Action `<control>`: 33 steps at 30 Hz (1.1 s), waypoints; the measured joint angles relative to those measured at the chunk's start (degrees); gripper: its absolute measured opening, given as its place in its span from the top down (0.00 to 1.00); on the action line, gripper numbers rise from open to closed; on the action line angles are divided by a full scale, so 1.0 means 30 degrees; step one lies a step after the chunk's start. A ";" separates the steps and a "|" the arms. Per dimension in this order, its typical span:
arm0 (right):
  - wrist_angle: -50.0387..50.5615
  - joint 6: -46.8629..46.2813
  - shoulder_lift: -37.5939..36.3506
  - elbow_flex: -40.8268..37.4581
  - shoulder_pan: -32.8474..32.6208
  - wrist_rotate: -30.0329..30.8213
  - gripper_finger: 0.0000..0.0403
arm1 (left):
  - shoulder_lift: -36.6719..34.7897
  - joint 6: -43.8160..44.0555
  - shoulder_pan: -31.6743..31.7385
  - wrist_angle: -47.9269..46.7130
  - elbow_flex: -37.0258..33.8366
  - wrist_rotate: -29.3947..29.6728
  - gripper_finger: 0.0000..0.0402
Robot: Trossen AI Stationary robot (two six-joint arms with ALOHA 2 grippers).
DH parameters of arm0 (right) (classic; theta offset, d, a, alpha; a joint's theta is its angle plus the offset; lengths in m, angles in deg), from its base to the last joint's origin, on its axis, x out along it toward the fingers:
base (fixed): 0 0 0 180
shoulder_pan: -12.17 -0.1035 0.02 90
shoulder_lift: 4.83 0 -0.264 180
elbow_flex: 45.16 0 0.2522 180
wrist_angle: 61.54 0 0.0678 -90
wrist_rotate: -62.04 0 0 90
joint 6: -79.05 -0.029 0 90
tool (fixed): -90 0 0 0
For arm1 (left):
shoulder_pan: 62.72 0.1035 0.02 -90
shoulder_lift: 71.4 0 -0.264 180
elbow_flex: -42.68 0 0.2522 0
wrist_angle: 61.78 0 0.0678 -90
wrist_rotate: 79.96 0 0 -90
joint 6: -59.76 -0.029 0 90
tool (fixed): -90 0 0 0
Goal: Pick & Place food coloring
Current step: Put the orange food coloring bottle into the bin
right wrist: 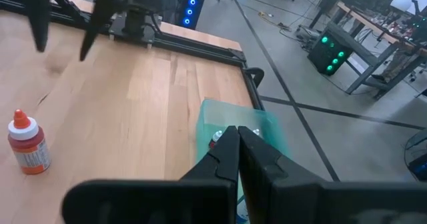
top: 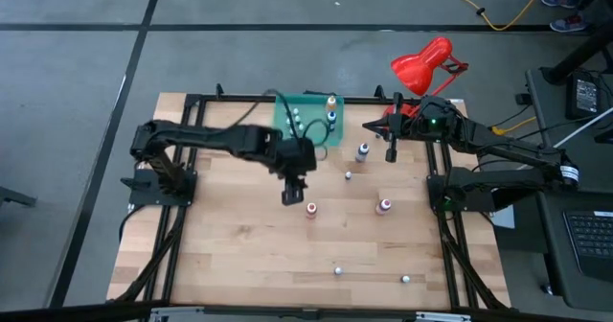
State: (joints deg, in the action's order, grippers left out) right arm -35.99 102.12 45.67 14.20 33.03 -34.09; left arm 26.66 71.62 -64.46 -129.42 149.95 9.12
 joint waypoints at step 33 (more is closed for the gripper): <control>0.2674 -0.0064 -0.0001 0.0000 0.0000 -0.0029 0.97 | 0.0065 0.0227 -0.1868 1.2581 -0.9830 0.0735 0.30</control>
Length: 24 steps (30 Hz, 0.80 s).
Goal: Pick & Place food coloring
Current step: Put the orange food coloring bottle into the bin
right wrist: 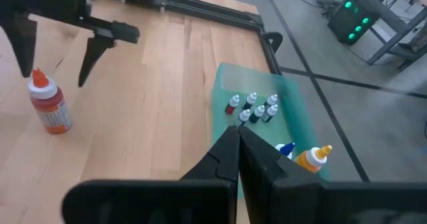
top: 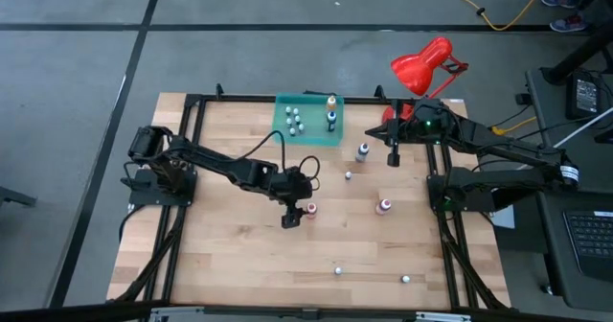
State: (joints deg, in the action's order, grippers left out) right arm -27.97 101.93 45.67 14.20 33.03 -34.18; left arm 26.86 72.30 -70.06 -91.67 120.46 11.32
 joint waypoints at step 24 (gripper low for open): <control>0.0080 0.0046 0.0001 -0.0007 0.0007 0.0000 0.97 | 0.2295 0.1395 -0.0171 0.2769 0.0025 -0.0237 0.49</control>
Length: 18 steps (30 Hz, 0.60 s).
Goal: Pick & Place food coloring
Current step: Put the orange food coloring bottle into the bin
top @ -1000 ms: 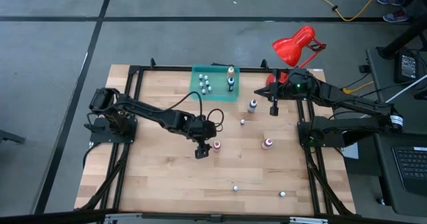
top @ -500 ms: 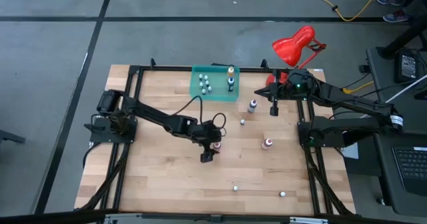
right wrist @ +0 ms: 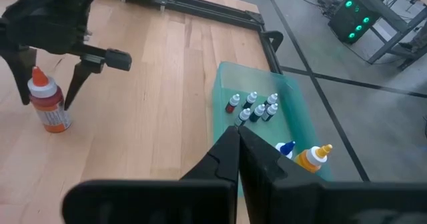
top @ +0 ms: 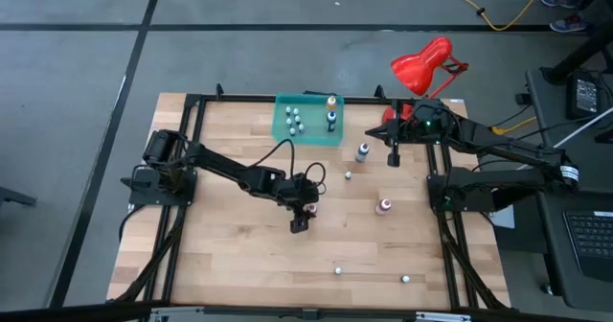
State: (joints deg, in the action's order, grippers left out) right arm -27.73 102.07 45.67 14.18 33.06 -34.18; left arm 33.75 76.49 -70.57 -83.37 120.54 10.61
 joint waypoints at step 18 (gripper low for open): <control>0.0612 -0.0077 0.0000 0.0000 -0.0007 0.0000 0.97 | -0.2159 -0.2611 0.0085 -0.8253 0.6064 0.2152 0.63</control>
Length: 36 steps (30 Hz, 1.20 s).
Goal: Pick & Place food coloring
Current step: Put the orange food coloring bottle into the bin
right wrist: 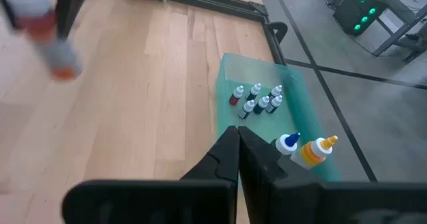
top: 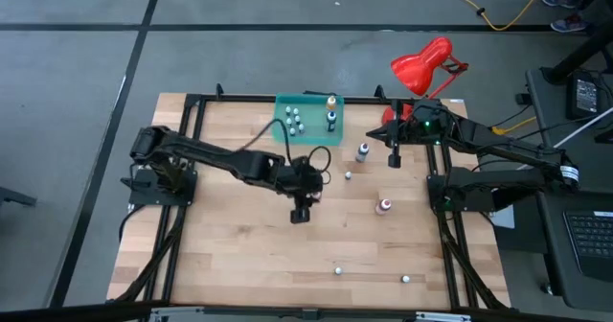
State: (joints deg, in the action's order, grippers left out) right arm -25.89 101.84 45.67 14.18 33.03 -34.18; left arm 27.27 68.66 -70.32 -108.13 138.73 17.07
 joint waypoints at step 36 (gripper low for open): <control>-0.0363 0.0037 0.0007 -0.0001 0.0276 0.0363 0.97 | 0.1324 -0.3170 1.2360 -0.5185 0.5871 -0.4023 0.63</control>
State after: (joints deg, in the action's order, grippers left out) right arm -26.98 101.95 45.69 14.18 33.86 -33.09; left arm 31.24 59.15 -33.24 -123.68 156.35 5.00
